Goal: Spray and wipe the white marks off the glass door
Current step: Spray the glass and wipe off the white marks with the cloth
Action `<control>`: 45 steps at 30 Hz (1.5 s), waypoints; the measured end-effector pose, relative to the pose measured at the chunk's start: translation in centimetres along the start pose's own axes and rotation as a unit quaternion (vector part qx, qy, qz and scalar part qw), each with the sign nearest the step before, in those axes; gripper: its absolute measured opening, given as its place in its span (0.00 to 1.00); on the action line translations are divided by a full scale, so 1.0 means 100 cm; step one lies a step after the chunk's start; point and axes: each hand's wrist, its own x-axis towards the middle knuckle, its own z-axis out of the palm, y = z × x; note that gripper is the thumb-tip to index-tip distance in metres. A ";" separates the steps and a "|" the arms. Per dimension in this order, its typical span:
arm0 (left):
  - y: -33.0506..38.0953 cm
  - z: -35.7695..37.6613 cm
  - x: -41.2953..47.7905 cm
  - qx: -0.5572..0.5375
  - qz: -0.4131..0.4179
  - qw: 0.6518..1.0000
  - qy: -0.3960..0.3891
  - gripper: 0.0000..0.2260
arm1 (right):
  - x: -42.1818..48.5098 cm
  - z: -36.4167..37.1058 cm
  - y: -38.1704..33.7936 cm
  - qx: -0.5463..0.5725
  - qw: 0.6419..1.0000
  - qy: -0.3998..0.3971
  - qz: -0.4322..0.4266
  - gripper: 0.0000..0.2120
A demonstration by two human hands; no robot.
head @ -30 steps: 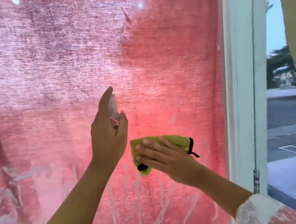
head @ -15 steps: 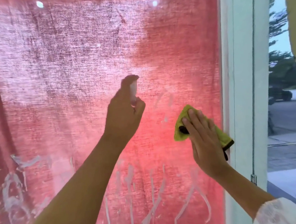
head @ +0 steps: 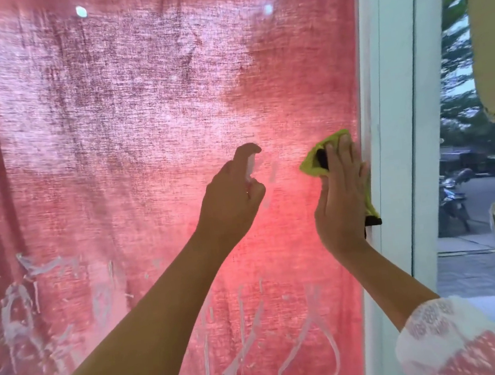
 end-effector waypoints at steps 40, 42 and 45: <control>-0.046 -0.013 -0.034 0.011 -0.083 0.991 0.099 0.22 | 0.001 0.005 0.003 -0.033 0.938 -0.121 -0.324 0.24; -0.046 -0.014 -0.035 0.007 -0.079 0.993 0.090 0.21 | 0.009 -0.003 0.013 -0.039 0.962 -0.102 -0.251 0.24; -0.045 -0.015 -0.035 0.011 -0.074 0.993 0.087 0.22 | 0.037 0.003 0.002 -0.041 0.988 -0.038 -0.143 0.23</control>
